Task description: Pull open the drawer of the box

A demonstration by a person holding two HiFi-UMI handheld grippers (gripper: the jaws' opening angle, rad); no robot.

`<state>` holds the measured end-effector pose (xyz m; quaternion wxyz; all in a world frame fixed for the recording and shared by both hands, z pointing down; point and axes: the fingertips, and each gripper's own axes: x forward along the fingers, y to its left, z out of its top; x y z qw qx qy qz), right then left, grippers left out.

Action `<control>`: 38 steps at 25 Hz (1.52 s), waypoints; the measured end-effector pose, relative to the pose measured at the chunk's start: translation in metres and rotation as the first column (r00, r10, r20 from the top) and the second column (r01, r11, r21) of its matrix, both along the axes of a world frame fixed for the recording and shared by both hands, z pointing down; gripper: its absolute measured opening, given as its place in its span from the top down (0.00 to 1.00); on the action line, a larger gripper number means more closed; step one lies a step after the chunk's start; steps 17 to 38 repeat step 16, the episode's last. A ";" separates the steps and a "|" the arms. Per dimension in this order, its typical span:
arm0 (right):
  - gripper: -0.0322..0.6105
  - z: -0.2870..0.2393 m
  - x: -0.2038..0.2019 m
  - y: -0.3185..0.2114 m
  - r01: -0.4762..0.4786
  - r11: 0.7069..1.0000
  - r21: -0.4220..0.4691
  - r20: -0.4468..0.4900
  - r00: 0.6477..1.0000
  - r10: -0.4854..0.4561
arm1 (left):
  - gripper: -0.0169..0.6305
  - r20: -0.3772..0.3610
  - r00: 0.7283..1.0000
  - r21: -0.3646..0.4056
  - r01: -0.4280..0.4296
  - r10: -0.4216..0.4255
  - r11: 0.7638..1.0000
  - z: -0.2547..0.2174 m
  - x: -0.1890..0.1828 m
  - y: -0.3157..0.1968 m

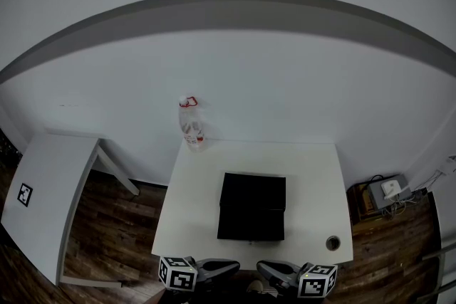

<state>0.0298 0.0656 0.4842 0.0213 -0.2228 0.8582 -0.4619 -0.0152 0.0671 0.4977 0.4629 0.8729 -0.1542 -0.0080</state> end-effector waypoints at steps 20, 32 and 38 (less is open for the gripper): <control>0.94 0.002 0.003 0.003 -0.004 1.000 -0.004 0.001 1.000 0.004 | 0.97 -0.005 1.000 -0.005 -0.006 0.006 1.000 0.001 0.005 0.003; 0.94 0.002 0.003 0.003 -0.004 1.000 -0.004 0.001 1.000 0.004 | 0.97 -0.005 1.000 -0.005 -0.006 0.006 1.000 0.001 0.005 0.003; 0.94 0.002 0.003 0.003 -0.004 1.000 -0.004 0.001 1.000 0.004 | 0.97 -0.005 1.000 -0.005 -0.006 0.006 1.000 0.001 0.005 0.003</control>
